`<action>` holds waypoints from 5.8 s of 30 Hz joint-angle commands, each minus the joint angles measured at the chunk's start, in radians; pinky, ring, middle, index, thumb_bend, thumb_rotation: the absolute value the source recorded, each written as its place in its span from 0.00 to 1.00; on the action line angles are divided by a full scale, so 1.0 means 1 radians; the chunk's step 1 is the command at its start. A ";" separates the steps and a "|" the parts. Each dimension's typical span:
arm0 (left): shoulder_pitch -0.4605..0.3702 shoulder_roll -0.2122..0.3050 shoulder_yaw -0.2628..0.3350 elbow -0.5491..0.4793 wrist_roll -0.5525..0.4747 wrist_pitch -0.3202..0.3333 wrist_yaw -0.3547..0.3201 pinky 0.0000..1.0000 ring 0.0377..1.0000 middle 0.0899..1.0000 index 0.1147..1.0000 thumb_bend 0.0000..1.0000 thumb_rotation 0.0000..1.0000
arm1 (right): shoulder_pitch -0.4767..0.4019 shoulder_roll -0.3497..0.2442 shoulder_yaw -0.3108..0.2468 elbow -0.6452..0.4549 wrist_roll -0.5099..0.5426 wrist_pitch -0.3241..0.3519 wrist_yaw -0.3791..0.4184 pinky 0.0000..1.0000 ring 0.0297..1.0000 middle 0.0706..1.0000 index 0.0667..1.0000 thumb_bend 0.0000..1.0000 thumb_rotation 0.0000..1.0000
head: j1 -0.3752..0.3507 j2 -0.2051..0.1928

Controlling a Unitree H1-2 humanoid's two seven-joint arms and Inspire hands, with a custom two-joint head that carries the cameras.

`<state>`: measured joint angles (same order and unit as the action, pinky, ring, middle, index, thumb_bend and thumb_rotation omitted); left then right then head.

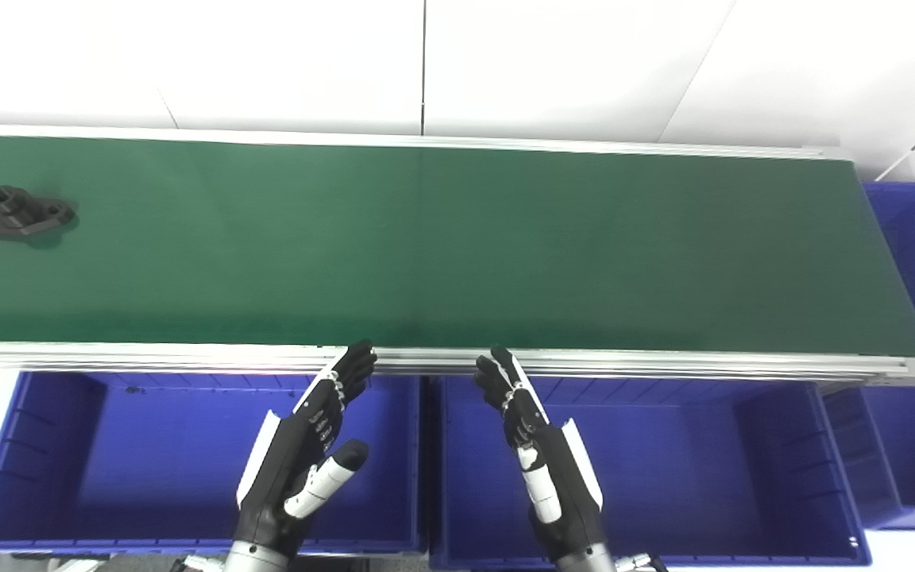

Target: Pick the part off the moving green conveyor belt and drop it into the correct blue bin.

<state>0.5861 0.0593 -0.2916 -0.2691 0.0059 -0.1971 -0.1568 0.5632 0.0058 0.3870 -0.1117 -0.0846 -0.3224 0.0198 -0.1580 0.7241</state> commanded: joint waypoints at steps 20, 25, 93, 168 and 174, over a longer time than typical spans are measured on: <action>-0.002 0.000 0.001 0.004 -0.019 -0.029 -0.002 0.95 0.93 0.91 0.89 0.74 0.75 | 0.002 0.014 -0.005 0.009 0.017 -0.014 0.016 0.96 0.94 0.93 0.98 0.87 0.99 | 0.010 -0.018; -0.003 0.011 -0.005 -0.019 -0.032 -0.014 -0.018 0.93 0.92 0.90 0.89 0.77 0.74 | 0.004 0.016 0.001 -0.011 0.026 -0.004 0.024 0.97 0.94 0.93 0.98 0.87 0.98 | 0.002 0.008; 0.022 -0.033 0.066 0.034 -0.003 -0.187 0.059 0.86 0.89 0.87 0.86 0.76 0.76 | 0.016 0.003 -0.037 0.000 -0.078 -0.116 -0.041 0.92 0.91 0.92 0.97 0.87 0.95 | 0.037 -0.014; -0.067 -0.094 0.030 0.252 -0.003 -0.269 0.053 0.81 0.83 0.81 0.76 0.83 0.69 | -0.024 -0.077 -0.068 0.018 0.026 -0.147 0.014 0.94 0.94 0.95 1.00 0.88 0.94 | 0.176 -0.241; -0.056 -0.092 0.027 0.216 0.003 -0.250 0.055 0.78 0.82 0.81 0.76 0.84 0.69 | -0.021 -0.065 -0.081 -0.067 -0.068 -0.147 -0.029 0.88 0.91 0.93 0.99 0.80 0.87 | 0.161 -0.213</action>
<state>0.5213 -0.0227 -0.2576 -0.0190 0.0068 -0.4258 -0.1022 0.5401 -0.0744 0.3143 -0.1191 -0.1197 -0.4133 0.0098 0.0032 0.5092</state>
